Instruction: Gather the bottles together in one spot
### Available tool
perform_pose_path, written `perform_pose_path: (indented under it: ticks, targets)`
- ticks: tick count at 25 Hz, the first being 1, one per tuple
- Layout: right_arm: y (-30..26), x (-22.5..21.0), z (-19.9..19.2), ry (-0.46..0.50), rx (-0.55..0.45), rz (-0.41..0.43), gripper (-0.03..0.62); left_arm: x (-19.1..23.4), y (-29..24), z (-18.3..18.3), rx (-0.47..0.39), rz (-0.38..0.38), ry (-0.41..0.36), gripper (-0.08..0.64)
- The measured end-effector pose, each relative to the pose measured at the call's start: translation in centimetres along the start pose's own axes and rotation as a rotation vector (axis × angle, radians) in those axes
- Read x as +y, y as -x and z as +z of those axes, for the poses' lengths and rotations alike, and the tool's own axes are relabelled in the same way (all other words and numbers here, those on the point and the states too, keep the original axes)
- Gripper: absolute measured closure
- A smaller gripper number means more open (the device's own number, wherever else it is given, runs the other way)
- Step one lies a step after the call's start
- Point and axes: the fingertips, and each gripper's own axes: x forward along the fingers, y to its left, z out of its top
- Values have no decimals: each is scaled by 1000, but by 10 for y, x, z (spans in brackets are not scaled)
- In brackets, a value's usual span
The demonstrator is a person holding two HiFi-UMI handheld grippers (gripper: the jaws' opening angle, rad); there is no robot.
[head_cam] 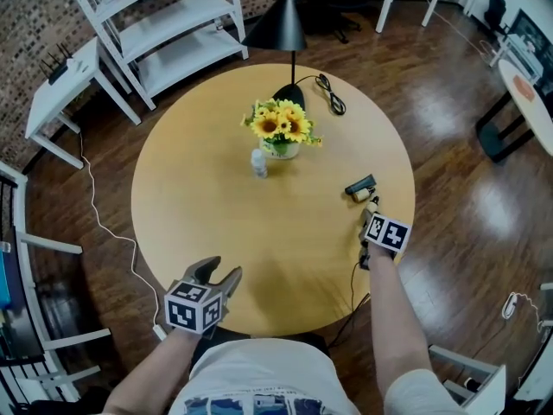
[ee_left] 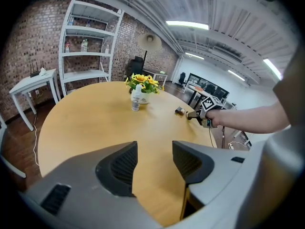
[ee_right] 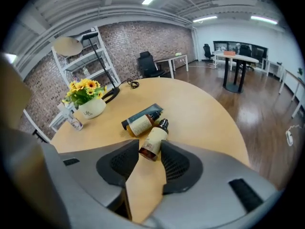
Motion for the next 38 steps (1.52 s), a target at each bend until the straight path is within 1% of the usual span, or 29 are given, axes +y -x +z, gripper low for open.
perform_pose_path:
  ticks: [3, 5, 7, 9, 10, 11, 14, 17, 20, 23, 29, 33, 38]
  targets:
    - [8, -5, -6, 116, 34, -27, 425, 1, -2, -2, 3, -2, 3, 336]
    - [7, -7, -3, 154, 35, -37, 419, -2, -4, -3, 9, -7, 0, 336]
    - [2, -8, 0, 155, 44, -43, 378, -8, -5, -3, 16, -16, -10, 336]
    - [-3, -11, 0, 135, 54, -54, 376, -12, -6, -2, 21, -21, -19, 336]
    - [-5, -13, 0, 126, 55, -60, 387, -13, -6, -2, 22, -21, -21, 336]
    - [-5, -15, 0, 120, 51, -65, 417, -14, -6, -2, 23, -20, -22, 336]
    - [-1, -19, 0, 126, 29, -71, 434, -12, -6, -1, 23, -17, -24, 336]
    - [8, -20, -1, 126, 1, -63, 436, -9, -7, 0, 23, -10, -22, 336]
    - [21, -14, 1, 125, -36, -32, 436, -9, -11, 6, 15, -11, -25, 336]
    - [43, -2, 3, 147, -68, 9, 436, -17, -14, 14, 4, -17, -38, 336]
    - [98, 37, -1, 183, -144, 139, 436, -36, -13, 24, -32, -19, -42, 336]
    - [135, 60, -13, 210, -164, 216, 436, -53, -6, 27, -62, -30, -24, 336]
    - [182, 100, -36, 275, -185, 299, 436, -74, 13, 21, -86, -81, -16, 336]
